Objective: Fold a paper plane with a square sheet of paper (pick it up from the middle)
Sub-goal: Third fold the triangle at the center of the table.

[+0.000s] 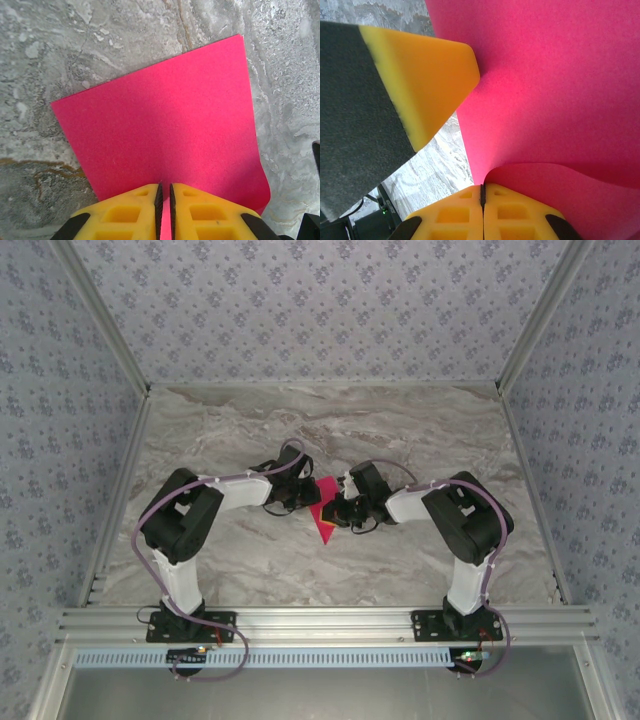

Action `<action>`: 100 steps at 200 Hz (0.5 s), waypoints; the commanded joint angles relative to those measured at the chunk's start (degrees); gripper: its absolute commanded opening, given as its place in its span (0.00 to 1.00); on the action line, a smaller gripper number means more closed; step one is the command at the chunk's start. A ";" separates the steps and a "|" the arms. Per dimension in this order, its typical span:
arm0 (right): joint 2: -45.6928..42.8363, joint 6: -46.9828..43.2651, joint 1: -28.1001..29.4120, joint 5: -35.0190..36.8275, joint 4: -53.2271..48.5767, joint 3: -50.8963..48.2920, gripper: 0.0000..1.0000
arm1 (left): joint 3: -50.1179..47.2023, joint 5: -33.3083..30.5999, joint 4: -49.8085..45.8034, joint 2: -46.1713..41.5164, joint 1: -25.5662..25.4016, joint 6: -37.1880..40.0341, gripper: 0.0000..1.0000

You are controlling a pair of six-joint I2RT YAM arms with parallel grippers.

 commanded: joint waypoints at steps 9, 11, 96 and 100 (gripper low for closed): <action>-1.43 -1.11 0.11 -0.60 2.01 0.17 0.06 | 0.42 0.21 -3.01 1.84 -0.05 0.89 0.15; -1.43 -1.07 0.11 -0.60 1.99 0.20 0.06 | 0.35 0.23 -3.01 1.85 -0.10 0.88 0.15; 0.32 -2.25 0.19 -0.55 0.06 1.30 0.06 | 0.15 0.18 -2.81 1.88 -0.07 0.77 0.15; 0.37 -2.25 0.18 -0.51 -0.03 1.33 0.06 | 0.15 0.22 -2.81 1.85 -0.10 0.75 0.15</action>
